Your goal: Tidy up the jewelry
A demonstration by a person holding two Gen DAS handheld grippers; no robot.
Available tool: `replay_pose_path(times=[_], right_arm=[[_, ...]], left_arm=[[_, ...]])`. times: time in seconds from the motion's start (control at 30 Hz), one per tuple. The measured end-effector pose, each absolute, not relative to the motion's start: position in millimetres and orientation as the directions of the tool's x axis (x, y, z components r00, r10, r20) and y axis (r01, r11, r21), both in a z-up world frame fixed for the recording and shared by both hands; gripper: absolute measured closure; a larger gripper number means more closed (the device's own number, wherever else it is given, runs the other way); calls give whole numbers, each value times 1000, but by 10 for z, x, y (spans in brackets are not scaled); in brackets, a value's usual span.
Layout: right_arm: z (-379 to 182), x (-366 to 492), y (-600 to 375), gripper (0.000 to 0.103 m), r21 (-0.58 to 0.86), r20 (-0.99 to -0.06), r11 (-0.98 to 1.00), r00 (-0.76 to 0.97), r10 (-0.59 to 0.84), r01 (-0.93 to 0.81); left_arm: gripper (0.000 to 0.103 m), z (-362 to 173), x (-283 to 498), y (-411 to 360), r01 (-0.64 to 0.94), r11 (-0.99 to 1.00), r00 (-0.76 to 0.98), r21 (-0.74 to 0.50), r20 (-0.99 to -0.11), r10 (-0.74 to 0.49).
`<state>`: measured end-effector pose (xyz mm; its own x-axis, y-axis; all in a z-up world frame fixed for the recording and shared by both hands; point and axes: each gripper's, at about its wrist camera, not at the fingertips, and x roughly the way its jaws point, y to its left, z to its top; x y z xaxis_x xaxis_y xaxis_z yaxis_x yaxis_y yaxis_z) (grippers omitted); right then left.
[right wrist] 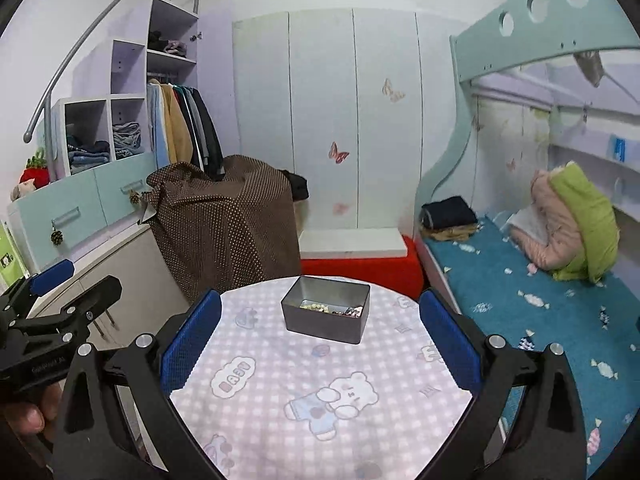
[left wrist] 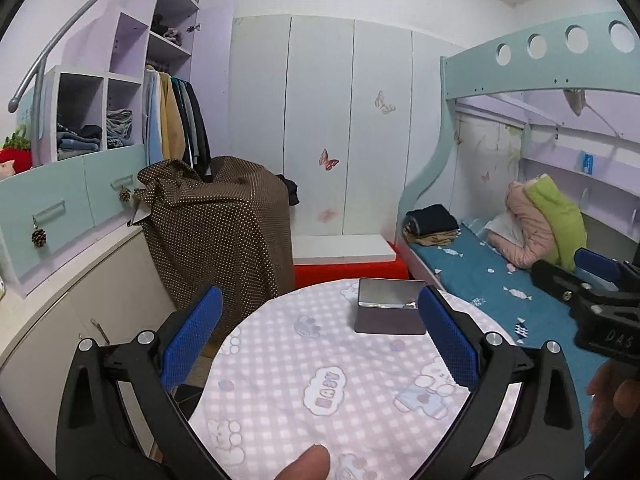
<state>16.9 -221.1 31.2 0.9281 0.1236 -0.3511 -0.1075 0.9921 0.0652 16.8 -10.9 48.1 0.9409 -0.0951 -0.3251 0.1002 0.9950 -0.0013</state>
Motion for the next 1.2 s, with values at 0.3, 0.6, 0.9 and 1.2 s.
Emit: replay_pose_path(times=[0.3, 0.6, 0.9, 1.2], right_arm=[[228, -234, -2103, 7, 40, -325, 996, 941, 92, -84], [161, -272, -1995, 7, 32, -331, 995, 938, 103, -97], [139, -299, -1958, 7, 16, -329, 996, 940, 89, -89], [127, -305, -1952, 7, 12, -329, 996, 940, 88, -89]], left_arm=[[5, 591, -286, -41, 47, 999, 954, -8, -295, -48], [5, 540, -470, 49, 28, 998, 946, -52, -320, -43], [5, 551, -556, -24, -12, 1000, 959, -7, -285, 10], [5, 553, -586, 11, 3, 1000, 960, -21, -281, -9]])
